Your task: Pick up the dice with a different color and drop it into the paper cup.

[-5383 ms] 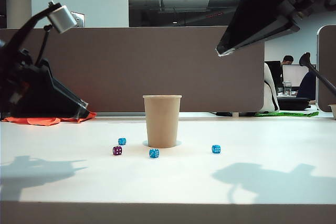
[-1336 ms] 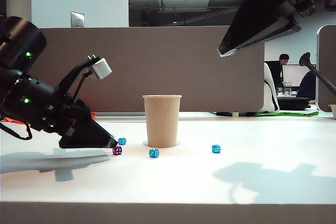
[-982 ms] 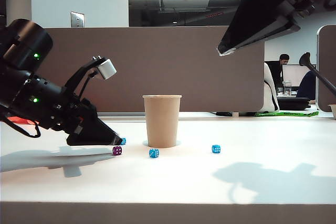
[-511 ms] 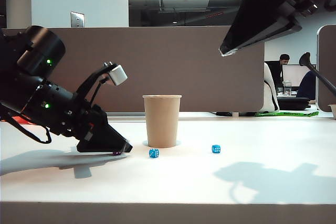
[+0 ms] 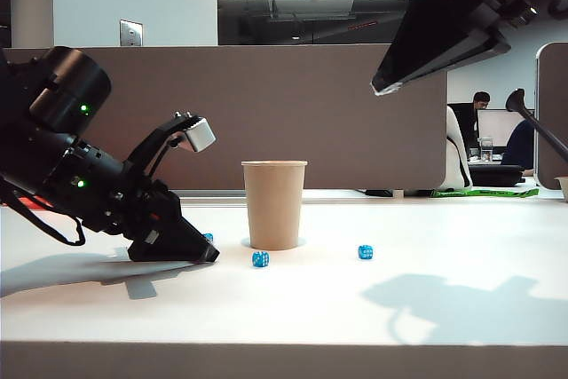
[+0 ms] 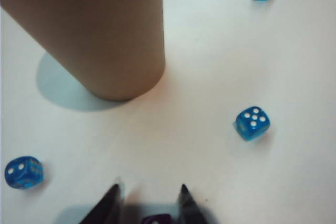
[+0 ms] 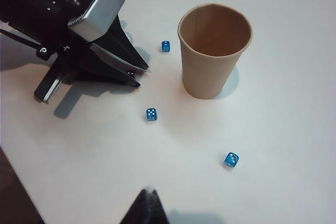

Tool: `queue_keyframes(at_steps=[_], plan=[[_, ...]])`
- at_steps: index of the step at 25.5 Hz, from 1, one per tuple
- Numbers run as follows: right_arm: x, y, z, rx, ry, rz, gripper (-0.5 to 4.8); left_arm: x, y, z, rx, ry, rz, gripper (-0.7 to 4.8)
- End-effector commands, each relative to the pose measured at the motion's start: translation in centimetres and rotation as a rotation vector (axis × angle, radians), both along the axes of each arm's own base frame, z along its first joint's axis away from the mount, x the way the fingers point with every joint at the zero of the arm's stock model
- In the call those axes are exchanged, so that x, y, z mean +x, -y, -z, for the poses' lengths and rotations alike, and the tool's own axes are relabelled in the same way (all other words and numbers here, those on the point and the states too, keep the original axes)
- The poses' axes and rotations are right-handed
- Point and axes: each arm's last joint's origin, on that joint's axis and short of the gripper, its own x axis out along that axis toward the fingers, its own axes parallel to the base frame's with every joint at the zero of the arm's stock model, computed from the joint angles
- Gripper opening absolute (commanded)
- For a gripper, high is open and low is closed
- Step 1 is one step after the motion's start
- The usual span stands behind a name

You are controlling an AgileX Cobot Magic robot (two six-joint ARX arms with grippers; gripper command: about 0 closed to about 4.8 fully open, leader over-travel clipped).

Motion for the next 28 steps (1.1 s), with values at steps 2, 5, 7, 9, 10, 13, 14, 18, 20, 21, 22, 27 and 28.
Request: queue_keyframes(at_steps=[2, 5, 7, 9, 10, 13, 14, 18, 20, 21, 22, 27, 28], plan=[[0.05, -0.04, -0.42, 0.016, 0.022, -0.001, -0.02, -0.11, -0.03, 0.11, 0.015, -0.024, -0.002, 1.44], [0.05, -0.04, -0.42, 0.016, 0.022, -0.001, -0.02, -0.19, -0.06, 0.22, 0.019, -0.038, -0.002, 1.44], [0.05, -0.04, -0.42, 0.016, 0.022, -0.001, -0.02, -0.23, -0.07, 0.27, 0.022, -0.044, -0.002, 1.44], [0.05, -0.05, -0.41, 0.016, 0.021, -0.001, -0.02, -0.27, -0.09, 0.32, 0.024, -0.051, -0.002, 1.44], [0.05, -0.04, -0.42, 0.016, 0.022, -0.001, -0.02, -0.27, -0.09, 0.32, 0.024, -0.051, -0.002, 1.44], [0.05, -0.04, -0.42, 0.016, 0.022, 0.000, -0.01, -0.27, -0.09, 0.32, 0.024, -0.051, -0.003, 1.44], [0.05, -0.04, -0.42, 0.016, 0.022, 0.000, -0.02, -0.27, -0.09, 0.32, 0.024, -0.051, -0.003, 1.44], [0.05, -0.04, -0.42, 0.016, 0.022, -0.001, -0.02, -0.42, -0.15, 0.30, 0.035, -0.068, -0.007, 1.44], [0.05, -0.04, -0.42, 0.016, 0.022, 0.000, -0.02, -0.51, -0.19, 0.23, 0.038, -0.076, -0.007, 1.44], [0.05, -0.04, -0.41, 0.016, 0.021, 0.000, -0.02, -0.54, -0.20, 0.18, 0.039, -0.078, -0.007, 1.44], [0.05, -0.04, -0.42, 0.016, 0.022, 0.000, -0.02, -0.55, -0.21, 0.14, 0.039, -0.078, -0.008, 1.43], [0.04, -0.05, -0.42, 0.016, 0.021, -0.001, -0.02, -0.56, -0.24, 0.06, 0.040, -0.077, -0.010, 1.43], [0.04, -0.05, -0.42, 0.016, 0.021, -0.001, -0.02, -0.55, -0.25, 0.05, 0.044, -0.075, -0.015, 1.43]])
